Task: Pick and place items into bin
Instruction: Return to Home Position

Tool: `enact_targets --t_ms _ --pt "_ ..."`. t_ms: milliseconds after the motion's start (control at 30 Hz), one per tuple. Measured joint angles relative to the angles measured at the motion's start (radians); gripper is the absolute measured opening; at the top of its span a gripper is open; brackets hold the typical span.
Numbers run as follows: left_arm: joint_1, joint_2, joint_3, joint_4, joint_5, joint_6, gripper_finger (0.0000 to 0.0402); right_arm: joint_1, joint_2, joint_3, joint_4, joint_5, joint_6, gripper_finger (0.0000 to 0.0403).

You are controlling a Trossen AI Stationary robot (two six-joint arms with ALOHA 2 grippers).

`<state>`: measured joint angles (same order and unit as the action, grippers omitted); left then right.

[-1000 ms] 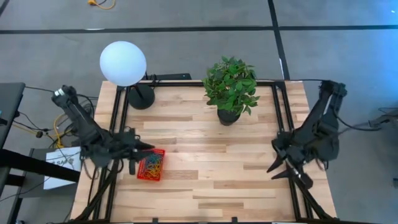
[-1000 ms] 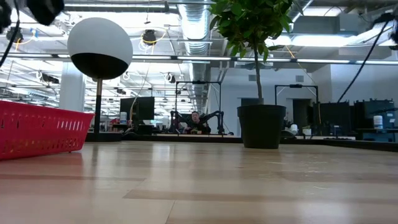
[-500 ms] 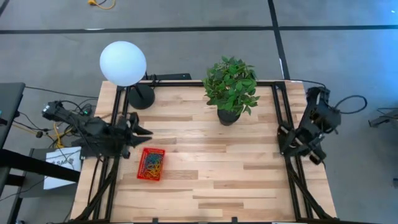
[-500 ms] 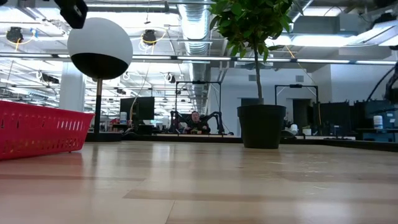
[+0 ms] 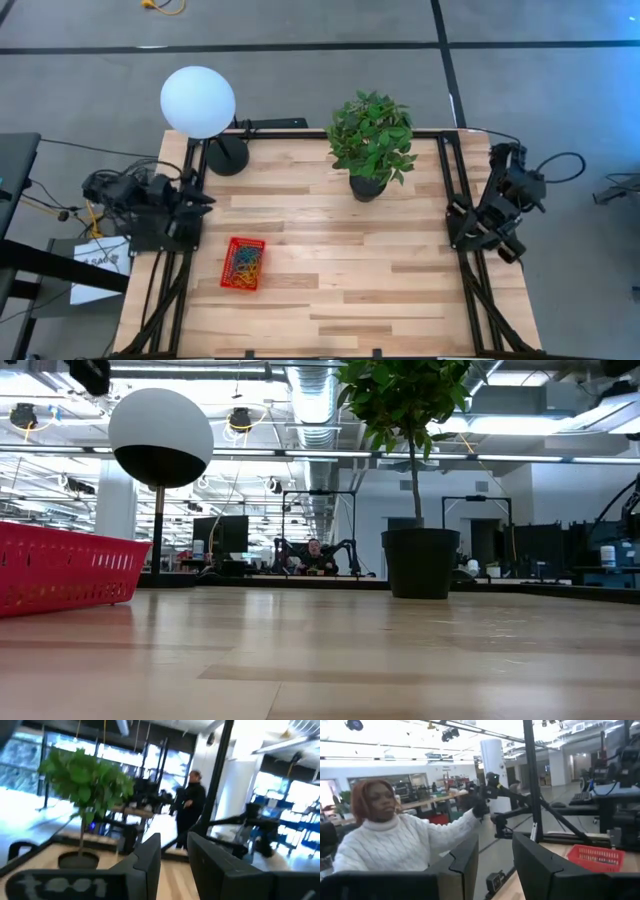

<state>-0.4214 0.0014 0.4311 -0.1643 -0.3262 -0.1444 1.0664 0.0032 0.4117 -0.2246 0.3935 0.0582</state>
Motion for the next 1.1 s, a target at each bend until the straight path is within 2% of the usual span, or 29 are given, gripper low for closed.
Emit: enact_targets --t_ms 67,200,333,467,533,633,800,867,1000,1100 --pt "0.0 0.002 -0.024 -0.004 -0.004 -0.004 0.0087 0.0 0.0 -0.014 0.017 0.004 -0.027 0.0113" --pt "0.0 0.0 -0.125 0.094 -0.024 -0.003 0.0087 -0.001 0.0 -0.056 0.085 -0.016 -0.033 0.0113" --pt "0.0 0.002 -0.247 0.297 0.001 -0.014 0.0087 -0.001 0.0 -0.11 0.155 -0.026 -0.044 0.0113" --pt "0.0 0.002 -0.349 0.41 0.0 -0.026 0.0087 -0.002 0.0 -0.166 0.251 -0.021 -0.081 0.0113" --pt "0.001 0.002 -0.373 0.473 -0.013 -0.024 0.0087 -0.002 0.0 -0.199 0.299 -0.02 -0.11 0.0113" --pt "0.012 0.003 -0.381 0.477 -0.042 -0.001 0.0087 -0.002 0.0 -0.238 0.354 -0.003 -0.119 0.0113" --pt "0.065 0.002 -0.38 0.524 -0.079 0.019 0.0087 -0.038 0.0 -0.297 0.401 0.109 -0.066 0.0113" --pt "0.092 0.002 -0.38 0.513 -0.053 0.014 0.0087 -0.069 0.0 -0.32 0.437 0.078 -0.035 0.0113" --pt "0.138 0.003 -0.385 0.469 0.017 -0.018 0.0087 -0.134 0.0 -0.385 0.514 -0.065 -0.03 0.0113" --pt "0.174 0.003 -0.39 0.469 0.024 -0.024 0.0087 -0.19 0.001 -0.403 0.538 -0.08 -0.029 0.0113"
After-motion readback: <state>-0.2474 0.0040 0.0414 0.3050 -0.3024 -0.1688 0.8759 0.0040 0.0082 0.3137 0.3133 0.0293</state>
